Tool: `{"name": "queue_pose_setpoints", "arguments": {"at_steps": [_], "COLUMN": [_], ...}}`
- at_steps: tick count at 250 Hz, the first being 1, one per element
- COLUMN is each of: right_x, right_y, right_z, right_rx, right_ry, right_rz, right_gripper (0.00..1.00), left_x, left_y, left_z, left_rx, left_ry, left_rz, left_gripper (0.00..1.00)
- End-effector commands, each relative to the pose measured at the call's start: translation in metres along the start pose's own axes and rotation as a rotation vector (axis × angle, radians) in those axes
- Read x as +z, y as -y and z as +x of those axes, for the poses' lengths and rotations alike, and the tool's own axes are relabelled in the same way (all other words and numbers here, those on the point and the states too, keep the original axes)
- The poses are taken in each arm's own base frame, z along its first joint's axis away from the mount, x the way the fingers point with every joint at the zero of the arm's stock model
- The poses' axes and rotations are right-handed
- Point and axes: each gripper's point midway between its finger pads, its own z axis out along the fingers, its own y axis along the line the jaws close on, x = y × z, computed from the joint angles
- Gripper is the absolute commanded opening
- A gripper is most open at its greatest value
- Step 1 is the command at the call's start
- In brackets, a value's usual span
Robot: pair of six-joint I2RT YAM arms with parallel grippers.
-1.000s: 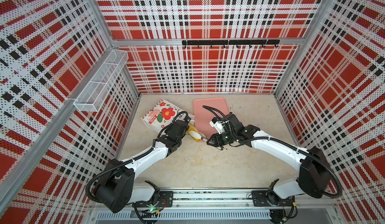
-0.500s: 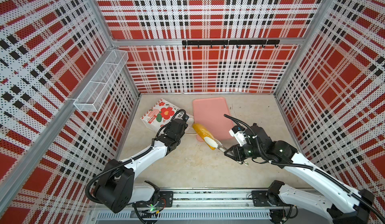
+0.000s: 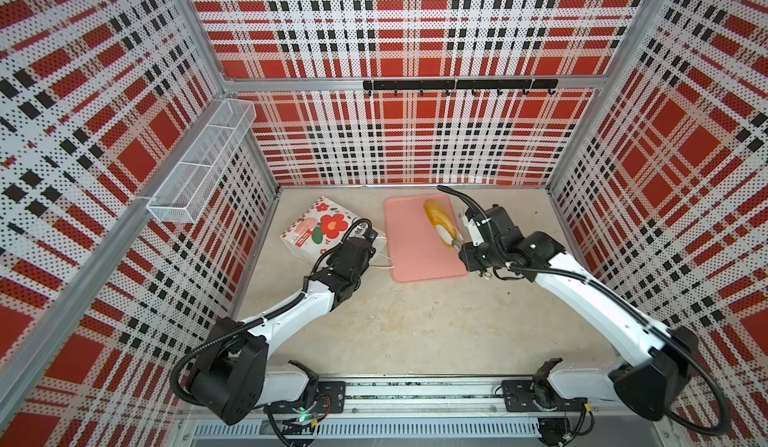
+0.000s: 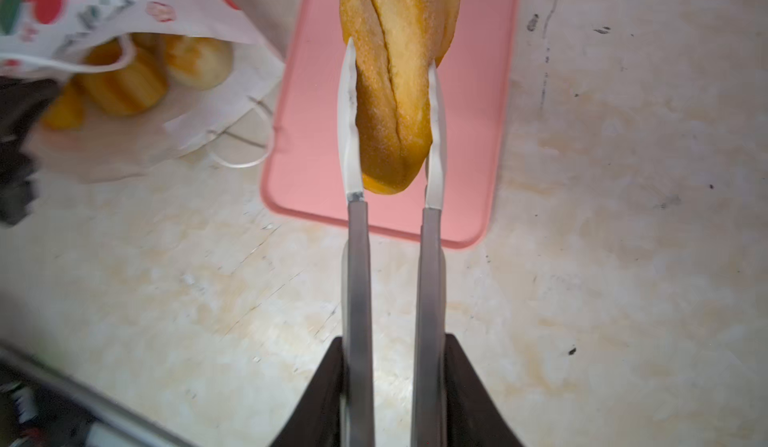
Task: Take the fake bread out of the paper bag
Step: 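Carry the baguette over the pink tray and open the tongs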
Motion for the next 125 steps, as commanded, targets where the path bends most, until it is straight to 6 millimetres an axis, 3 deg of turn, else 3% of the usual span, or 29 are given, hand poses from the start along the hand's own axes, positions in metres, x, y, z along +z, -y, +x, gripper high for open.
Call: {"name": "queue_pose_setpoints", "arguments": {"at_steps": [1,68,87,125], "right_x": [0.009,0.076,0.087,0.098], "right_y": [0.017,0.017,0.015,0.031], "right_z": [-0.050,-0.067,-0.072,-0.075], "right_rx": [-0.045,-0.139,-0.147,-0.159], "right_ry": [0.137,0.056,0.056,0.036], "right_rz": [0.062,0.105,0.105,0.205], "right_gripper": [0.00,0.00,0.00,0.00], "left_x": [-0.007,-0.006,-0.007,-0.007], "left_y": [-0.004,-0.002,-0.001,0.000], "left_z": [-0.009,-0.008,-0.008,-0.009], "left_rx": [-0.020,-0.009,-0.002,0.003], "left_ry": [0.023,0.007,0.007,0.009], "left_rz": [-0.008,-0.015,-0.017,-0.018], "left_gripper": [0.00,0.00,0.00,0.00]}}
